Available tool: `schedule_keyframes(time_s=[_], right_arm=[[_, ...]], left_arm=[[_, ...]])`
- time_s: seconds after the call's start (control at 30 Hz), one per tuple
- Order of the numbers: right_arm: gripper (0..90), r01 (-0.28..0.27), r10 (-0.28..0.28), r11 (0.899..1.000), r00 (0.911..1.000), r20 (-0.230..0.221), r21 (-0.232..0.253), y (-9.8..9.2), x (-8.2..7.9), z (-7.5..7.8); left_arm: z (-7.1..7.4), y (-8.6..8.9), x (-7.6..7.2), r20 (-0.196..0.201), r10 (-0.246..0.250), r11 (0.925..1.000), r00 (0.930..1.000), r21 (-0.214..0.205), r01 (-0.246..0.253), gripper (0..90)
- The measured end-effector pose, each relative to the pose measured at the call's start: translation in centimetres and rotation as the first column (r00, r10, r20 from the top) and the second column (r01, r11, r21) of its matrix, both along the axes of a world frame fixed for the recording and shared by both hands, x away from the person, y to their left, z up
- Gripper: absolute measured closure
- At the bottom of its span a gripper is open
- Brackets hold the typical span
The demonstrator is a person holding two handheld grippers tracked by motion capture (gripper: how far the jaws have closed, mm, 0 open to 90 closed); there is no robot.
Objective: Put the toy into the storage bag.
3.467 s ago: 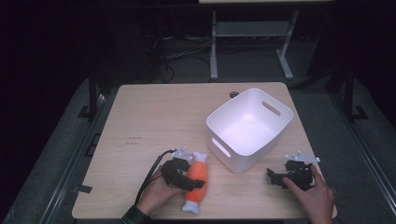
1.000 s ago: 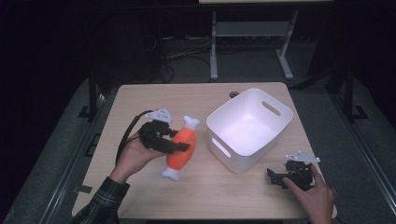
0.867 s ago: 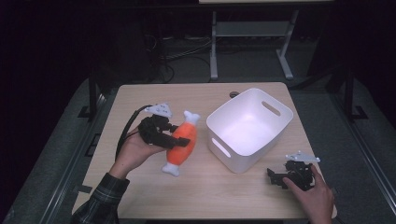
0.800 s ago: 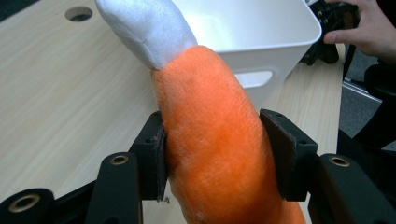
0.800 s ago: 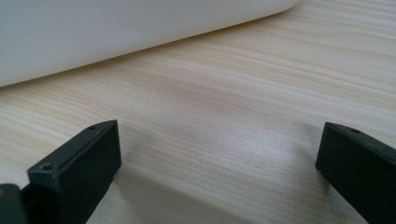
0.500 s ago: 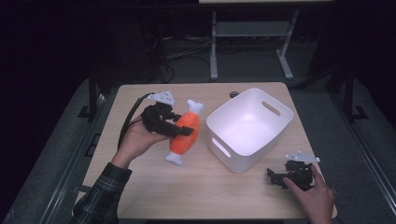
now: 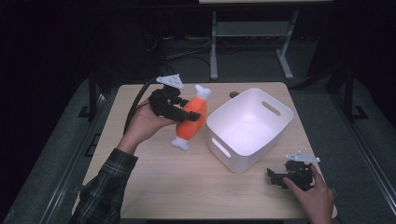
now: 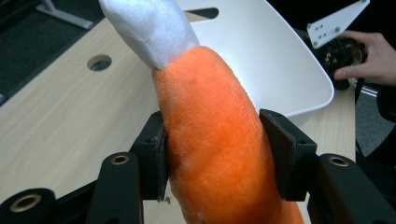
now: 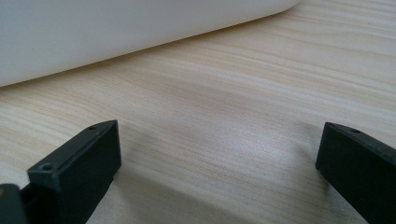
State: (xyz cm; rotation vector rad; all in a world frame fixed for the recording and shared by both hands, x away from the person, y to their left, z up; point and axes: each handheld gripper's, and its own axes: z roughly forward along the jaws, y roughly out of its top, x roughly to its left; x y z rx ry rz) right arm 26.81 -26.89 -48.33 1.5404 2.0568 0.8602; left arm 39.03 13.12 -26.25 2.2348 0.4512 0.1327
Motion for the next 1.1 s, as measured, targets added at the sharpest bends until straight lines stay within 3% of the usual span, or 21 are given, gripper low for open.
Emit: schedule_keyframes(time_s=[0.4,0.77,1.1], right_arm=[[0.0,0.0,0.0,1.0,1.0,-0.001,0.0,0.0,0.0,0.0],[0.0,0.002,-0.002,1.0,1.0,0.001,0.0,0.0,0.0,0.0],[0.0,0.002,-0.002,1.0,1.0,0.0,0.0,0.0,0.0,0.0]], left_arm=[[0.7,-3.3,2.1,0.011,-0.042,0.9984,0.999,0.039,0.042,46.5],[1.1,-6.6,3.7,0.029,-0.072,0.9971,0.997,0.023,0.072,46.6],[0.9,-10.0,5.4,0.033,-0.115,0.9921,0.9928,0.053,0.114,46.2]])
